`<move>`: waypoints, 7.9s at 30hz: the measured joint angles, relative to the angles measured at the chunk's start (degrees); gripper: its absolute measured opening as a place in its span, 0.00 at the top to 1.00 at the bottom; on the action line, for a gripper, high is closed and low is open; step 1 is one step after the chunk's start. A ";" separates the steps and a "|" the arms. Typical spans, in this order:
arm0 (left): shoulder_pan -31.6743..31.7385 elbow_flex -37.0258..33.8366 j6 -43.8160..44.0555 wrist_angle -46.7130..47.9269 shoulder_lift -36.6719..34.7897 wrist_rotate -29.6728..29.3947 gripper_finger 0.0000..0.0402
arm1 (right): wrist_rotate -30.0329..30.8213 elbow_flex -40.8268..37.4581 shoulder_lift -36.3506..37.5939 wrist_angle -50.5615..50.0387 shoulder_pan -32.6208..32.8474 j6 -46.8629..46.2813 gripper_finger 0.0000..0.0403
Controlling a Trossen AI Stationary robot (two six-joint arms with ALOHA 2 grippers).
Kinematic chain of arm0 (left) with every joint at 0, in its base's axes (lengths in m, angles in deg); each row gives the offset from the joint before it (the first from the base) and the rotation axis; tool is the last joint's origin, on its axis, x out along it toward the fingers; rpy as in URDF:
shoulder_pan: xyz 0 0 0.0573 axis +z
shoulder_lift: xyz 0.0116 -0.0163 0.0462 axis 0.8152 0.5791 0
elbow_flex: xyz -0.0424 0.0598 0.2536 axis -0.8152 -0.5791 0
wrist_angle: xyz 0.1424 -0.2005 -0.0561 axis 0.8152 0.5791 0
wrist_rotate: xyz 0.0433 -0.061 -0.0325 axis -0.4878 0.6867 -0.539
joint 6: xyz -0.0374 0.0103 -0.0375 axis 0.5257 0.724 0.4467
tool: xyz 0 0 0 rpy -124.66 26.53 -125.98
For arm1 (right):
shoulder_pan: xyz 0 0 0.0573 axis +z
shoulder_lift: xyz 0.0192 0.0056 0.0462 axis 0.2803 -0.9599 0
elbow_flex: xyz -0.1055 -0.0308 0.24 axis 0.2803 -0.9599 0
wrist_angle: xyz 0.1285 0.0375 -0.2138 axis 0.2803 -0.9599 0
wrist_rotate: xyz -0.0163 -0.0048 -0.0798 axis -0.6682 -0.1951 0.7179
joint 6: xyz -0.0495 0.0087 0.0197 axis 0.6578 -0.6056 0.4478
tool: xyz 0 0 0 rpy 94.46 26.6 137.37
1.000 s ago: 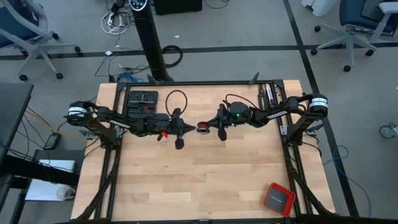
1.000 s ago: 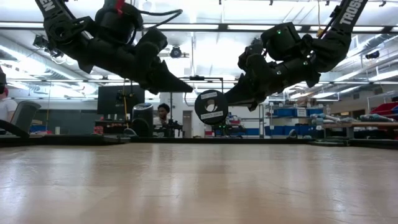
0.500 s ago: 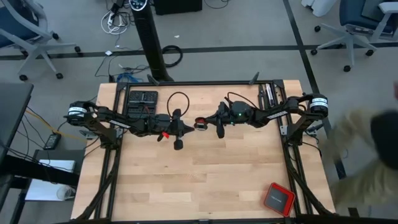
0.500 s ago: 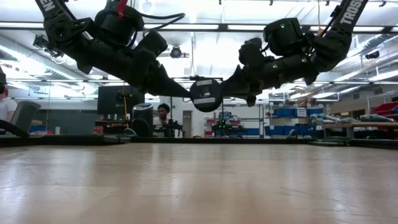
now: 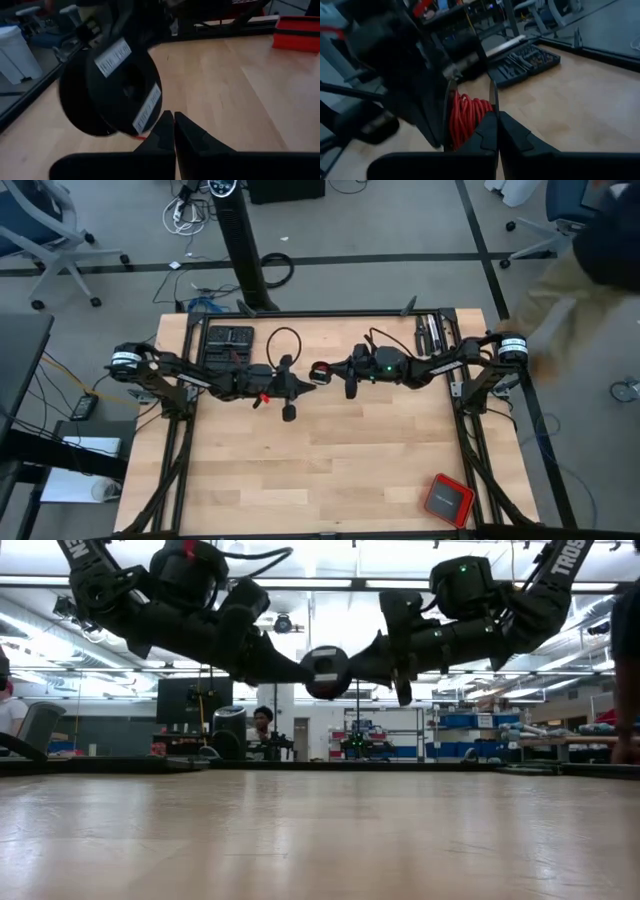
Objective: Coil cords
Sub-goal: Coil the red wire onto the spool, then return to Home Position
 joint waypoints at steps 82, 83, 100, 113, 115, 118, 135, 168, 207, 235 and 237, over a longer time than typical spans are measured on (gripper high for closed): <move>-3.76 30.14 8.55 9.65 28.13 -4.06 1.00 | 9.16 1.81 -0.15 -25.87 10.67 14.32 1.00; -3.76 30.17 8.55 9.87 28.11 -4.15 0.99 | 9.16 1.81 -0.15 -25.85 10.67 14.49 1.00; -3.74 30.19 5.21 11.81 27.46 -1.37 0.75 | 9.56 0.82 -0.13 -25.36 10.77 13.78 1.00; -3.39 30.18 -1.61 31.87 18.65 -3.49 0.75 | 11.23 0.79 -0.09 -24.41 11.67 15.79 1.00; -3.35 30.17 -1.77 34.30 17.55 -3.67 0.75 | 11.24 0.78 -0.18 -23.86 11.65 16.34 1.00; -3.32 30.14 -2.90 37.98 16.25 -5.23 0.75 | 10.10 0.77 -2.72 -20.29 11.73 16.57 1.00; -3.36 18.39 -1.90 37.57 5.76 -4.86 0.75 | 9.59 0.94 -5.66 -15.88 12.35 16.79 0.99; -3.48 17.81 -1.37 35.52 5.76 -3.80 0.75 | 9.40 0.79 -0.33 -24.27 12.94 13.83 0.84; -3.52 6.38 -2.42 22.16 -11.43 3.34 0.75 | -3.84 -1.62 28.60 -35.57 15.62 21.58 0.85; -3.56 -5.64 9.32 39.36 -39.79 13.17 0.75 | -17.33 -9.38 47.82 -47.08 21.91 15.72 0.87; -3.56 -5.64 10.40 38.43 -39.77 13.18 0.75 | -17.34 -9.99 47.60 -47.19 22.01 14.00 0.87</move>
